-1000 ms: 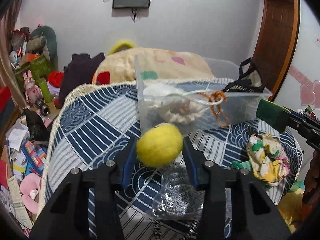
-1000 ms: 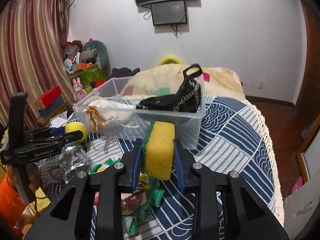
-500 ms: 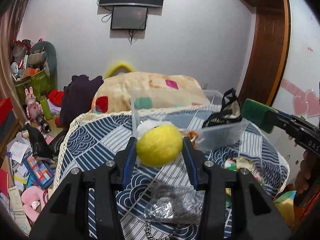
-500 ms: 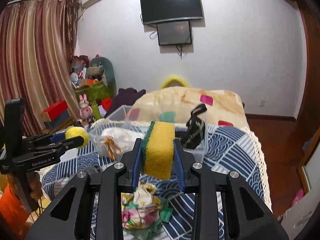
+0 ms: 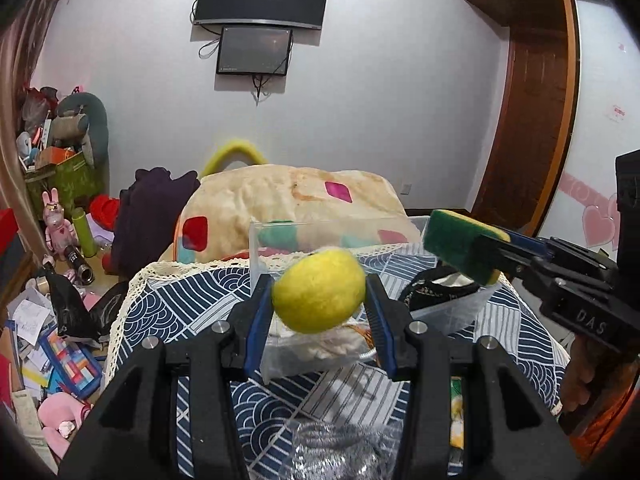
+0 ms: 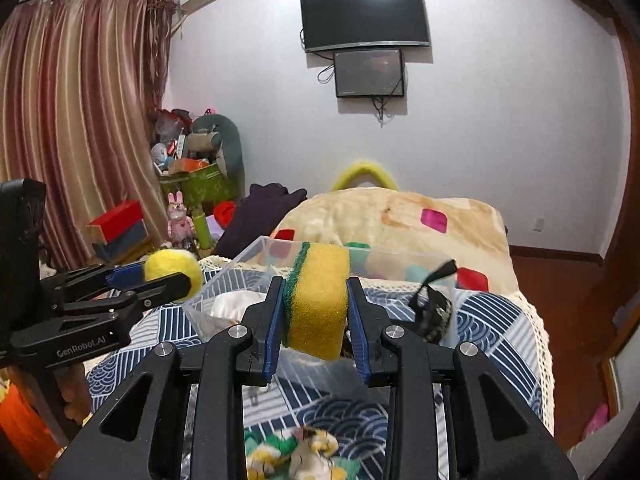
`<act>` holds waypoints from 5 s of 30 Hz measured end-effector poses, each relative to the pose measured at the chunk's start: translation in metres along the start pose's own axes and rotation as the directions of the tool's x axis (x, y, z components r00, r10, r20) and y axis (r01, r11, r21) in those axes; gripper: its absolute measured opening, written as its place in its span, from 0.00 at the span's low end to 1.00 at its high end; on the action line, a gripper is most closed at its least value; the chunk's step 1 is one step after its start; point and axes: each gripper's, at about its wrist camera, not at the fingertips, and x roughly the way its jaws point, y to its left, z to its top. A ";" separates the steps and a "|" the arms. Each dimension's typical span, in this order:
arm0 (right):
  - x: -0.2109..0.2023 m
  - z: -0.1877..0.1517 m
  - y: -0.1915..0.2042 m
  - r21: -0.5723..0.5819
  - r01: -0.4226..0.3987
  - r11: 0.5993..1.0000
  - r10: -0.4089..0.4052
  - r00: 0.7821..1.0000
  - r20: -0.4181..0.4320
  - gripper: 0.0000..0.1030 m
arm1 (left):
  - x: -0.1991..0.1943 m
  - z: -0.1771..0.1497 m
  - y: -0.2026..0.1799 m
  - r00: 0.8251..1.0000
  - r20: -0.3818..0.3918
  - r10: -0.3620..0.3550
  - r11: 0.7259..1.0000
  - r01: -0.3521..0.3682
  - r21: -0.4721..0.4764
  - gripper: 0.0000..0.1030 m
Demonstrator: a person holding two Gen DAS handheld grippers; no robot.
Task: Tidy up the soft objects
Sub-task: 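Release the ball into the clear box with the left tool while the right tool releases the sponge there, then grasp the silver mesh bag with the left tool while the right tool grasps the floral cloth, then place the mesh bag into the clear box with the left tool while the right tool places the floral cloth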
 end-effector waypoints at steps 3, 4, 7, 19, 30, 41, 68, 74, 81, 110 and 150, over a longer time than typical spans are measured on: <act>0.010 0.002 0.005 -0.018 0.004 1.000 -0.004 1.000 -0.017 0.26 | 0.011 0.001 0.001 1.000 -0.020 -0.001 1.000 0.001 -0.003 0.44; 0.013 0.002 0.005 -0.023 0.004 1.000 -0.004 1.000 -0.025 0.26 | 0.016 0.002 0.001 1.000 -0.031 -0.001 1.000 0.001 -0.005 0.44; 0.023 0.002 0.006 -0.038 0.010 0.999 -0.012 0.999 -0.051 0.26 | 0.030 0.003 0.004 0.998 -0.062 -0.014 1.000 0.013 -0.015 0.44; 0.059 -0.008 0.002 -0.062 0.029 0.998 -0.040 0.981 -0.190 0.26 | 0.069 -0.003 -0.003 0.989 -0.146 -0.038 0.999 0.038 -0.003 0.44; 0.078 -0.015 -0.004 -0.060 0.016 0.998 -0.032 0.961 -0.276 0.27 | 0.088 -0.005 -0.003 0.981 -0.193 -0.030 1.000 0.028 -0.013 0.44; 0.061 -0.009 -0.006 -0.082 0.033 0.996 -0.052 0.969 -0.241 0.33 | 0.069 -0.003 -0.007 0.987 -0.159 -0.016 1.000 0.018 0.015 0.60; -0.033 -0.027 -0.006 -0.055 0.095 0.994 -0.097 0.995 -0.039 0.75 | -0.032 -0.036 -0.005 0.998 -0.045 0.037 0.999 -0.037 0.022 0.99; -0.029 -0.056 -0.012 0.007 0.076 0.997 -0.074 0.992 -0.105 0.75 | -0.024 -0.065 -0.007 0.992 -0.120 0.027 0.999 -0.024 0.023 0.99; -0.022 -0.083 -0.009 0.013 0.062 0.998 -0.059 0.982 -0.177 0.64 | -0.007 -0.092 -0.011 0.978 -0.207 -0.008 1.000 0.007 -0.003 0.99; -0.023 -0.093 -0.014 0.037 0.008 0.999 -0.001 0.984 -0.177 0.12 | 0.018 -0.114 -0.004 0.961 -0.262 -0.088 0.996 0.084 -0.025 0.54; -0.013 0.009 -0.017 0.026 0.081 0.996 -0.083 0.993 0.083 0.12 | -0.013 -0.009 -0.014 0.999 0.027 -0.044 0.999 0.043 0.020 0.46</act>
